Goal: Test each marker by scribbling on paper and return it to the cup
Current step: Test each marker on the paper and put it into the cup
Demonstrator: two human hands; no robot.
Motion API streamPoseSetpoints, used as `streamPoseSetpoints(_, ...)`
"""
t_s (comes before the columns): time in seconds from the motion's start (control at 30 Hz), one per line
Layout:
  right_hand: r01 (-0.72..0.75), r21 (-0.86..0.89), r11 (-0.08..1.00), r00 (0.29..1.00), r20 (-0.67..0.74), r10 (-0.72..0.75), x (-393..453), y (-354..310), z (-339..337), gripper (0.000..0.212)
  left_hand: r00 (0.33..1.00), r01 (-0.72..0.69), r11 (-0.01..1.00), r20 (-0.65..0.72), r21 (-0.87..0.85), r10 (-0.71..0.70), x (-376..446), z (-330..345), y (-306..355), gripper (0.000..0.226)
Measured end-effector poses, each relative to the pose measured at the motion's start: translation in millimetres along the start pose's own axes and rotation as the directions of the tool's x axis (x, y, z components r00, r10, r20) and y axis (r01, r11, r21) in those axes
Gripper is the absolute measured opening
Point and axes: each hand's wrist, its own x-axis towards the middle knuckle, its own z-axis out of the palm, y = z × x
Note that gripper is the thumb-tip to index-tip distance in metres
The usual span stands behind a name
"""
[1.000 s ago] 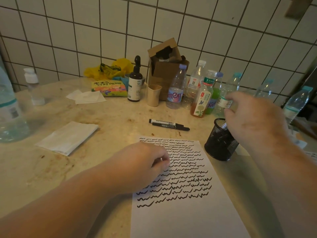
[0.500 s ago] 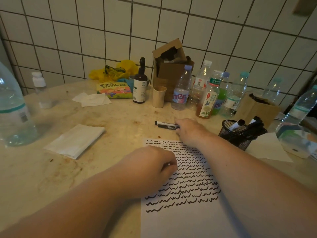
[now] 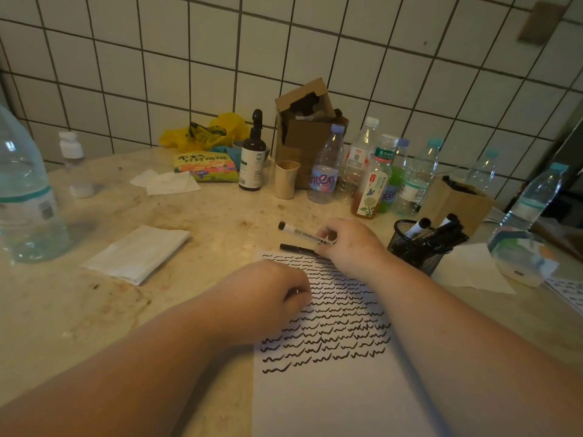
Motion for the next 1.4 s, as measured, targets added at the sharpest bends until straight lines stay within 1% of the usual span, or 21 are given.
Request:
streamPoseSetpoints(0.1, -0.011, 0.218, 0.976, 0.997, -0.069, 0.027, -33.9, -3.7, -21.0, 0.022, 1.0, 0.01, 1.0, -0.008, -0.016, -0.01, -0.2, 0.1, -1.2, 0.022)
streamPoseSetpoints(0.17, -0.029, 0.413, 0.91, 0.998, -0.038, 0.049, -62.1, -0.4, -32.0, 0.018, 0.999, 0.025, 0.998, -0.026, -0.051, -0.026, -0.4, 0.1, -0.4, 0.024)
streamPoseSetpoints(0.23, -0.072, 0.607, 0.791, 0.997, 0.03, 0.068, -90.9, 4.8, -38.7, 0.011, 0.999, 0.022, 0.996, -0.037, -0.091, -0.026, -1.1, 0.1, 2.5, 0.028)
streamPoseSetpoints(0.3, -0.108, 0.767, 0.633, 0.994, 0.103, 0.044, -114.1, 10.9, -38.5, 0.003, 0.999, -0.017, 0.993, -0.035, -0.116, 0.013, -2.3, 0.0, 7.1, 0.032)
streamPoseSetpoints(0.33, -0.118, 0.828, 0.549, 0.992, 0.127, 0.021, -122.7, 13.5, -35.6, 0.003, 0.999, -0.044, 0.991, -0.038, -0.125, 0.039, -2.9, 0.0, 9.3, 0.031)
streamPoseSetpoints(0.37, -0.123, 0.877, 0.465, 0.99, 0.14, -0.002, -129.5, 16.0, -31.0, 0.006, 0.997, -0.07, 0.989, -0.04, -0.132, 0.065, -3.6, -0.1, 11.3, 0.029)
streamPoseSetpoints(0.43, -0.131, 0.944, 0.304, 0.989, 0.144, -0.019, -136.8, 18.8, -19.8, 0.023, 0.994, -0.112, 0.984, -0.036, -0.142, 0.108, -4.4, 0.9, 13.6, 0.023)
streamPoseSetpoints(0.47, -0.129, 0.958, 0.254, 0.99, 0.138, -0.017, -138.7, 19.3, -15.4, 0.028, 0.992, -0.125, 0.982, -0.028, -0.142, 0.122, -5.0, 1.7, 14.1, 0.02)
streamPoseSetpoints(0.5, -0.119, 0.965, 0.235, 0.992, 0.126, -0.016, -139.6, 19.3, -12.4, 0.03, 0.991, -0.133, 0.98, -0.022, -0.145, 0.132, -5.7, 2.1, 14.9, 0.019)
streamPoseSetpoints(0.63, -0.072, 0.957, 0.281, 0.997, 0.078, -0.011, -140.8, 18.3, -11.3, 0.031, 0.989, -0.146, 0.972, -0.063, -0.184, 0.137, -8.3, 0.5, 17.4, 0.019)
streamPoseSetpoints(0.7, -0.067, 0.957, 0.284, 0.998, 0.07, -0.002, -140.2, 19.1, -11.7, 0.026, 0.988, -0.151, 0.978, -0.057, -0.141, 0.144, -7.5, -0.4, 19.4, 0.017)
streamPoseSetpoints(0.77, -0.046, 0.947, 0.319, 0.999, 0.05, -0.006, -139.6, 19.5, -12.4, 0.02, 0.988, -0.152, 0.985, 0.014, -0.076, 0.154, -7.0, -1.3, 20.8, 0.015)
streamPoseSetpoints(0.8, -0.031, 0.938, 0.346, 0.999, 0.039, -0.016, -139.2, 20.5, -12.7, 0.023, 0.986, -0.152, 0.987, 0.06, -0.048, 0.155, -6.9, -1.7, 20.8, 0.015)
streamPoseSetpoints(0.87, -0.012, 0.922, 0.388, 0.999, 0.026, -0.031, -138.5, 21.2, -13.4, 0.027, 0.979, -0.16, 0.987, 0.132, 0.01, 0.157, -7.1, -2.6, 20.7, 0.023)
streamPoseSetpoints(0.93, -0.01, 0.914, 0.406, 0.999, 0.025, -0.032, -138.0, 19.5, -12.9, 0.028, 0.972, -0.178, 0.983, 0.167, 0.045, 0.168, -7.2, -4.1, 20.5, 0.031)
streamPoseSetpoints(1.03, 0.008, 0.905, 0.426, 0.999, 0.009, -0.039, -138.0, 17.5, -10.3, 0.018, 0.958, -0.188, 0.982, 0.226, 0.022, 0.178, -9.3, -8.7, 20.7, 0.033)
streamPoseSetpoints(1.17, 0.084, 0.882, 0.464, 0.994, -0.038, -0.107, -143.0, 18.4, -11.6, 0.017, 0.924, -0.193, 0.974, 0.313, -0.117, 0.22, -14.3, -16.7, 19.4, 0.03)
streamPoseSetpoints(1.23, 0.119, 0.874, 0.472, 0.991, -0.075, -0.11, -146.5, 14.4, -13.4, 0.017, 0.912, -0.176, 0.97, 0.342, -0.171, 0.225, -16.0, -20.5, 20.0, 0.032)
streamPoseSetpoints(1.27, 0.134, 0.866, 0.482, 0.991, -0.106, -0.085, -147.6, 11.6, -14.9, 0.018, 0.92, -0.176, 0.971, 0.326, -0.161, 0.22, -16.1, -21.4, 20.3, 0.033)
streamPoseSetpoints(1.33, 0.143, 0.85, 0.507, 0.986, -0.168, 0.004, -147.6, 5.2, -16.8, 0.021, 0.95, -0.181, 0.979, 0.243, -0.09, 0.197, -16.2, -20.3, 23.1, 0.032)
streamPoseSetpoints(1.4, 0.109, 0.864, 0.491, 0.977, -0.184, 0.106, -147.5, -2.5, -17.9, 0.023, 0.974, -0.167, 0.986, 0.157, 0.001, 0.165, -14.3, -15.9, 31.2, 0.03)
